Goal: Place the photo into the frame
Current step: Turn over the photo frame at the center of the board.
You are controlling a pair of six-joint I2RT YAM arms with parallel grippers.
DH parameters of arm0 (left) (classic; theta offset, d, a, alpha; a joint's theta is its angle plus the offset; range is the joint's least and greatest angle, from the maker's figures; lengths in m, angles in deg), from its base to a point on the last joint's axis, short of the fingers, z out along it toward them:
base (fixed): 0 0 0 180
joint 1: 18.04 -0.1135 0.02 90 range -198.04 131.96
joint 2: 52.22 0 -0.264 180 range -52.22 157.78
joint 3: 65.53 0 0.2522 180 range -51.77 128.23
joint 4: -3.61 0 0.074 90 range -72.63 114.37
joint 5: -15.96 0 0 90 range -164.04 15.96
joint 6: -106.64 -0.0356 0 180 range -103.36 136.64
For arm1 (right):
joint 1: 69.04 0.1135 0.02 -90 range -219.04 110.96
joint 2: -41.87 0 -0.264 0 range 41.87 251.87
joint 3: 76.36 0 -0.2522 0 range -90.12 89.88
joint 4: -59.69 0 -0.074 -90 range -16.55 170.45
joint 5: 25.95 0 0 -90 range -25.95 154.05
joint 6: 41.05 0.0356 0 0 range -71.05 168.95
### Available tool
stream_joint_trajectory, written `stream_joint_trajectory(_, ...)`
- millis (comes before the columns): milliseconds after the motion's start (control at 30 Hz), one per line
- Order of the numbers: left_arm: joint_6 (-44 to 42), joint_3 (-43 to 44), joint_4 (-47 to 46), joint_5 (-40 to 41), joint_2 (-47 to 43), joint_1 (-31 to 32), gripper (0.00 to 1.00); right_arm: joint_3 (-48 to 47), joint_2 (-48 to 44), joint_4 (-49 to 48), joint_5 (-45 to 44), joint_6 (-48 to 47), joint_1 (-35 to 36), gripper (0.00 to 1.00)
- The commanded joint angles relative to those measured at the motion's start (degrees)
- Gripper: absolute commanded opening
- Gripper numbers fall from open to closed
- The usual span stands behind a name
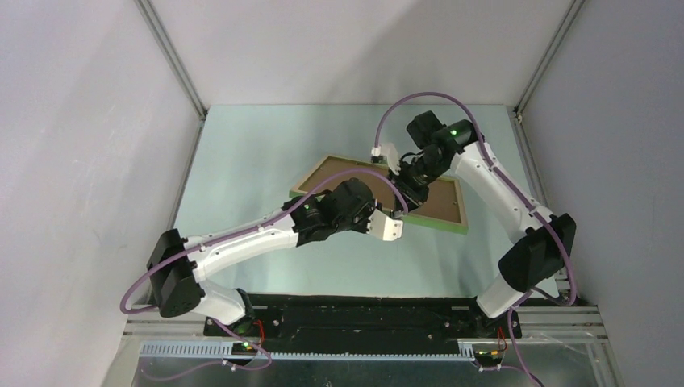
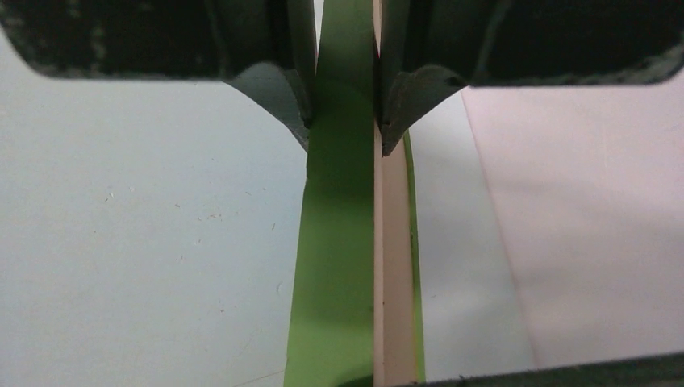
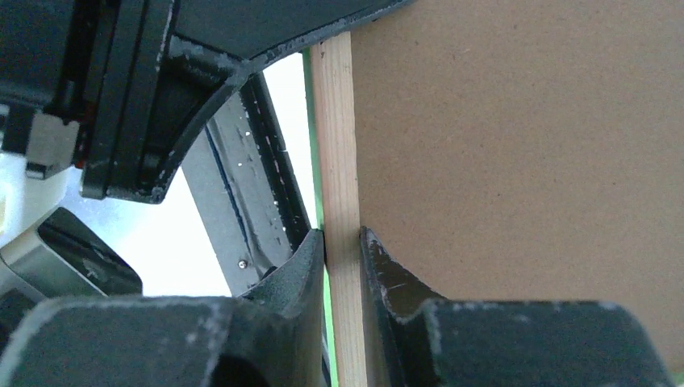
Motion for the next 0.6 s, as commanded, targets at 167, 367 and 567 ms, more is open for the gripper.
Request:
stream_joint_trajectory(167,4.2,6.0,5.8,1.2,-1.9,0.4,0.00,2.5,-11.4,-8.0,-5.0,5.9,-1.0,0.56)
stream_joint_trajectory(367,4.7,8.7,10.1,0.6,-4.1,0.4,0.00,4.4,-18.2,-12.9,-8.1,8.1,-2.1,0.78)
stream_joint_trajectory(567,4.4,11.0,14.3,0.6,-6.0,0.4,0.00,7.4,-25.4,-16.4,-11.5,7.9,-2.1,0.86)
